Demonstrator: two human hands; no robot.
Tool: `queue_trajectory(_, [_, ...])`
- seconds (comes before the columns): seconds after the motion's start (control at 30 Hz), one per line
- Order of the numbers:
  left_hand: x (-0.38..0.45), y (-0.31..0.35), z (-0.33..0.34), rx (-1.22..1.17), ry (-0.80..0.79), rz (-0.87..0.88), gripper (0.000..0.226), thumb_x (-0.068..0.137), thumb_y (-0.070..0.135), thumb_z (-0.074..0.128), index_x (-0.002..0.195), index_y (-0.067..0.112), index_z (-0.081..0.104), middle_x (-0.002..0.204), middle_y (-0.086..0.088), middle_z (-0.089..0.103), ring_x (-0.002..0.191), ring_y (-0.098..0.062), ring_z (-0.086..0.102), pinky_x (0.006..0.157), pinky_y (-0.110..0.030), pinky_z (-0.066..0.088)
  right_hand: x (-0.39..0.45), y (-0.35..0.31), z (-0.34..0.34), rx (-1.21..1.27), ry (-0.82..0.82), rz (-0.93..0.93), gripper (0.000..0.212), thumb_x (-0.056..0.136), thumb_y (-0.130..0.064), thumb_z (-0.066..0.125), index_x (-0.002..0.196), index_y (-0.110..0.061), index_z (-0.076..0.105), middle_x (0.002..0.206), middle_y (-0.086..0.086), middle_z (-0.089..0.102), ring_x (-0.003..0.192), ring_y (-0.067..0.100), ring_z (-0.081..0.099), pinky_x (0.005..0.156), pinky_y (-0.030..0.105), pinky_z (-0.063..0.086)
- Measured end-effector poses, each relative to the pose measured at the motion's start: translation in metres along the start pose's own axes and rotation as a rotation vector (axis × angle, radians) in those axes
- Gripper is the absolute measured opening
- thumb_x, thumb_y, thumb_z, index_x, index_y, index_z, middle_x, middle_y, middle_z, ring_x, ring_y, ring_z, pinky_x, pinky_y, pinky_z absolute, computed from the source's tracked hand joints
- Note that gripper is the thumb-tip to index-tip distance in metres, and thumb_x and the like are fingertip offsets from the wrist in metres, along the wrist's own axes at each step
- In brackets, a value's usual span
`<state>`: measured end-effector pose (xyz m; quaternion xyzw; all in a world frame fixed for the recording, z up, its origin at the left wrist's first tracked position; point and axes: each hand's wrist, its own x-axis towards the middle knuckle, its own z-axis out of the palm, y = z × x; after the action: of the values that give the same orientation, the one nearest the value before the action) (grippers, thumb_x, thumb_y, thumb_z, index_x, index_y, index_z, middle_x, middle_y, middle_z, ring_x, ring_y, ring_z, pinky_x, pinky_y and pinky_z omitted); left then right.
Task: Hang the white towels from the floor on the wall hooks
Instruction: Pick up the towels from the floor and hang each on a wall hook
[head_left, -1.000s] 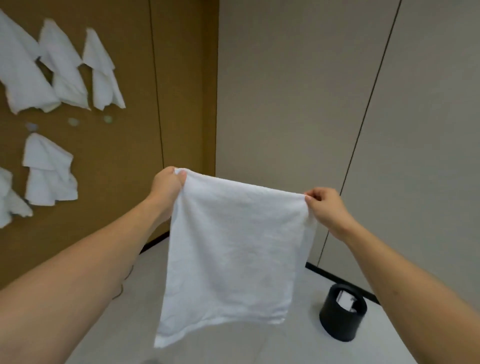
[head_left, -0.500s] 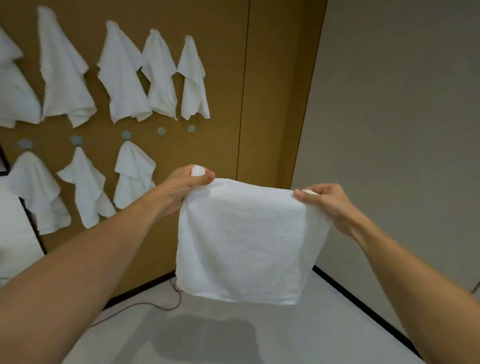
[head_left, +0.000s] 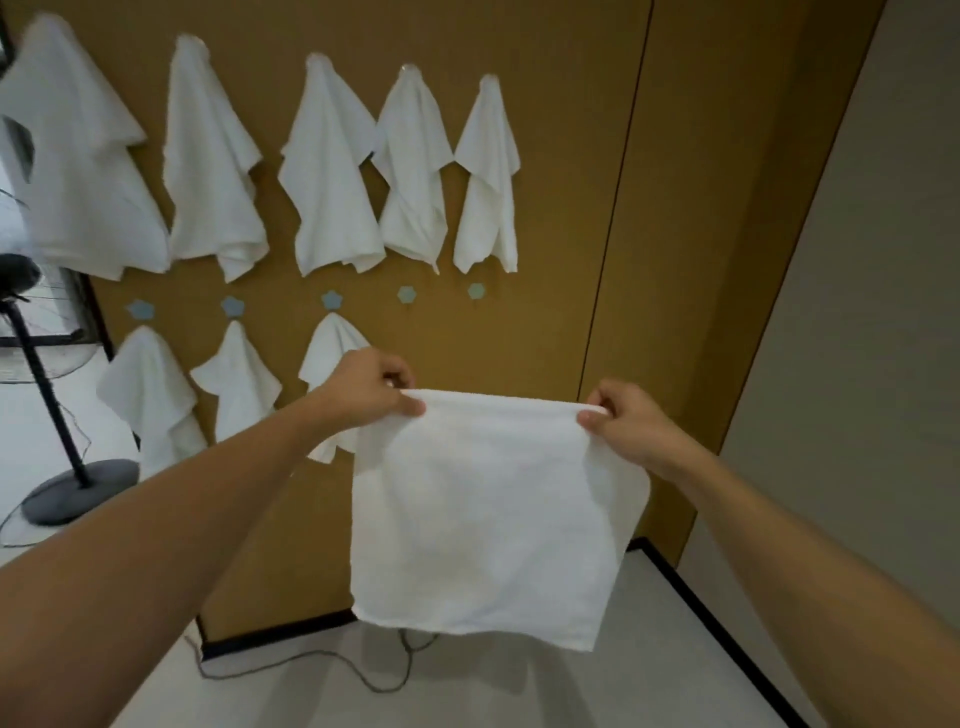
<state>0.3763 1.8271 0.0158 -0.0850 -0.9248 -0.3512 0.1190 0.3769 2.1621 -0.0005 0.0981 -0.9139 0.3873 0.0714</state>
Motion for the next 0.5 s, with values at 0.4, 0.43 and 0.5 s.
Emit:
queue_trajectory(0.4, [0.141,-0.108,0.042,0.181,0.122,-0.121,0.037,0.083,0.0,0.046,0.105,0.009,0.075,0.107,-0.006,0.072,0.104,-0.023,0.063,0.075,-0.011,0.039,0.198,0.003,0.099,0.188,-0.146,-0.015,0.026,0.082,-0.045,0.076,0.09,-0.02,0.074,0.089,-0.002,0.073,0.083,0.017,0.07,0.078,0.038,0.058])
queue_trajectory(0.43, [0.158,-0.122,0.044,0.123,0.157,-0.152,0.038,0.085,0.002,0.045,0.106,0.011,0.075,0.109,-0.005,0.072,0.104,-0.023,0.062,0.073,-0.007,0.037,0.218,0.003,0.111,0.217,-0.134,-0.02,0.022,0.083,-0.041,0.076,0.088,-0.02,0.075,0.089,0.0,0.074,0.083,0.019,0.071,0.079,0.039,0.057])
queue_trajectory(0.5, [0.191,-0.145,0.046,-0.014,0.21,-0.213,0.04,0.089,0.004,0.043,0.114,0.011,0.073,0.119,-0.006,0.069,0.113,-0.023,0.059,0.084,-0.011,0.037,0.259,0.001,0.133,0.244,-0.091,-0.03,0.019,0.086,-0.033,0.074,0.086,-0.014,0.074,0.088,0.006,0.074,0.084,0.024,0.071,0.078,0.04,0.056])
